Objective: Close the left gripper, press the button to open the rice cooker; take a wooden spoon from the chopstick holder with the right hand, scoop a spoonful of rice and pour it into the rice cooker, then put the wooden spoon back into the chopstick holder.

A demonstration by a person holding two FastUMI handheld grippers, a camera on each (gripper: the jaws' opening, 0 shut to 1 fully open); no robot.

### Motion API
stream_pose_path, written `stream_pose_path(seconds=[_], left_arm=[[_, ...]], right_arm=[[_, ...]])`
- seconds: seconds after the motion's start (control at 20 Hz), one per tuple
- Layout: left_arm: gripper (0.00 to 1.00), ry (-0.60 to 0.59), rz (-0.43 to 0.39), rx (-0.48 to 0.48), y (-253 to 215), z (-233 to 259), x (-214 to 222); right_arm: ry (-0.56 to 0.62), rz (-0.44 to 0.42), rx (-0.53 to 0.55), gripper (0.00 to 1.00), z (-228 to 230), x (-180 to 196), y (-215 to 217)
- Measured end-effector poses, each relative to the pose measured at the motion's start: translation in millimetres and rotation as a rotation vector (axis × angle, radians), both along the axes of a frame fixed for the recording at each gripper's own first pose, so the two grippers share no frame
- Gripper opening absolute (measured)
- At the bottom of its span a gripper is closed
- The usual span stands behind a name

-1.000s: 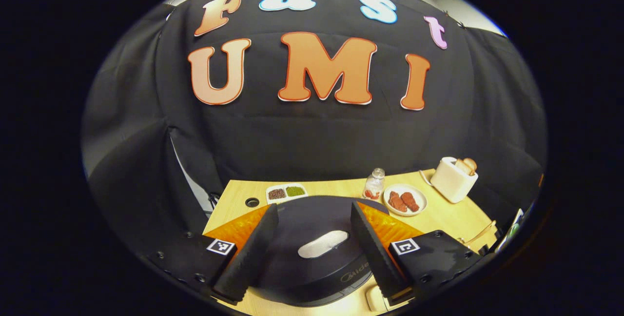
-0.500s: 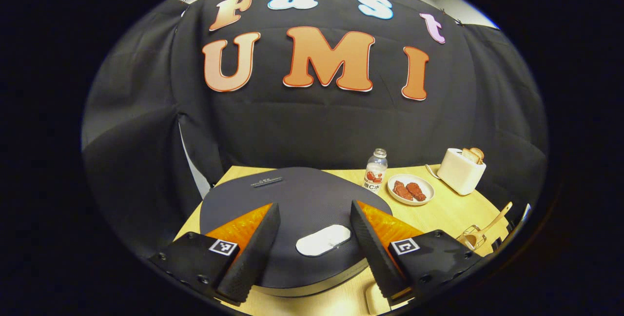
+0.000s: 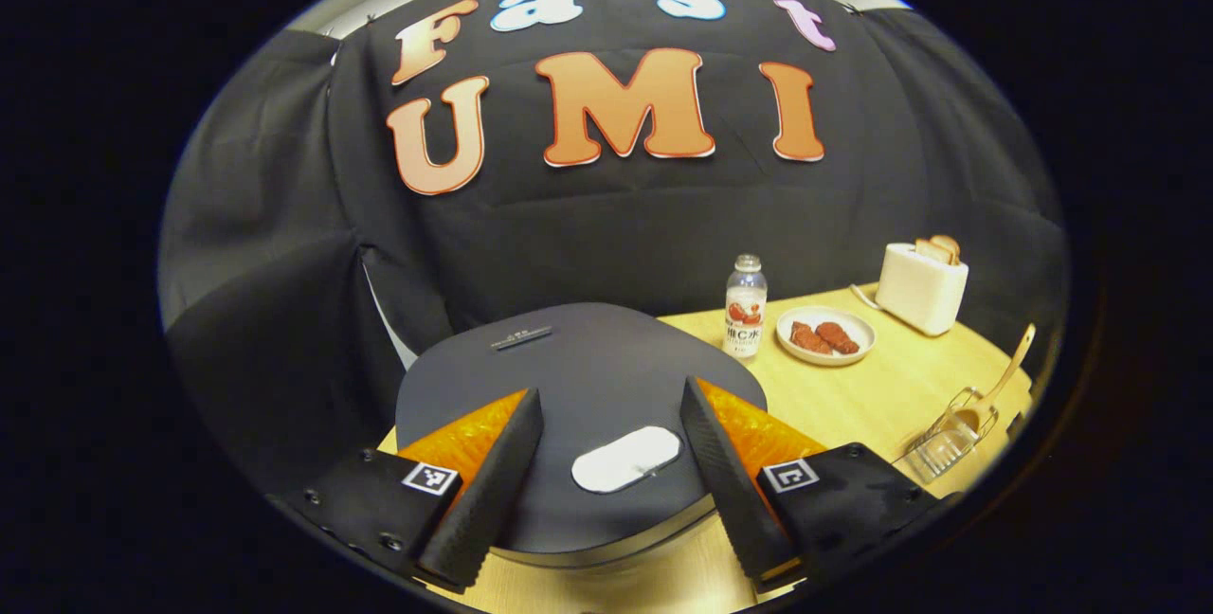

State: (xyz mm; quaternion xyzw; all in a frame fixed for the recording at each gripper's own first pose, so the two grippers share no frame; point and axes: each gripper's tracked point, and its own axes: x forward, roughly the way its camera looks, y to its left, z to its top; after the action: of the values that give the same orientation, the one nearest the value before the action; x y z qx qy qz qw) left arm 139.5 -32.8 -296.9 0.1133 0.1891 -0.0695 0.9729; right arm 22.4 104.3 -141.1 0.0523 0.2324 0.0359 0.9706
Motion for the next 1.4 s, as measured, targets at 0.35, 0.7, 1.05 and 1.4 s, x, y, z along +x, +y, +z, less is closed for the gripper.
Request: stream_pose_path(seconds=[0.35,0.7,1.05,1.4], left_arm=[[0.96,0.099,0.023,-0.080,4,9,-1],[0.99,0.139,0.077,-0.188,23,90,-7],[0.98,-0.063,0.053,-0.197,65,274,-24],[1.00,-0.229,0.123,-0.113,130,375,-69]], right_arm=[[-0.040,-0.006,-0.025,0.95,14,7,-10],[-0.103,0.032,-0.056,0.95,45,29,-10],[-0.211,0.089,-0.103,0.95,110,51,-6],[-0.285,0.084,-0.100,1.00,161,50,-17]])
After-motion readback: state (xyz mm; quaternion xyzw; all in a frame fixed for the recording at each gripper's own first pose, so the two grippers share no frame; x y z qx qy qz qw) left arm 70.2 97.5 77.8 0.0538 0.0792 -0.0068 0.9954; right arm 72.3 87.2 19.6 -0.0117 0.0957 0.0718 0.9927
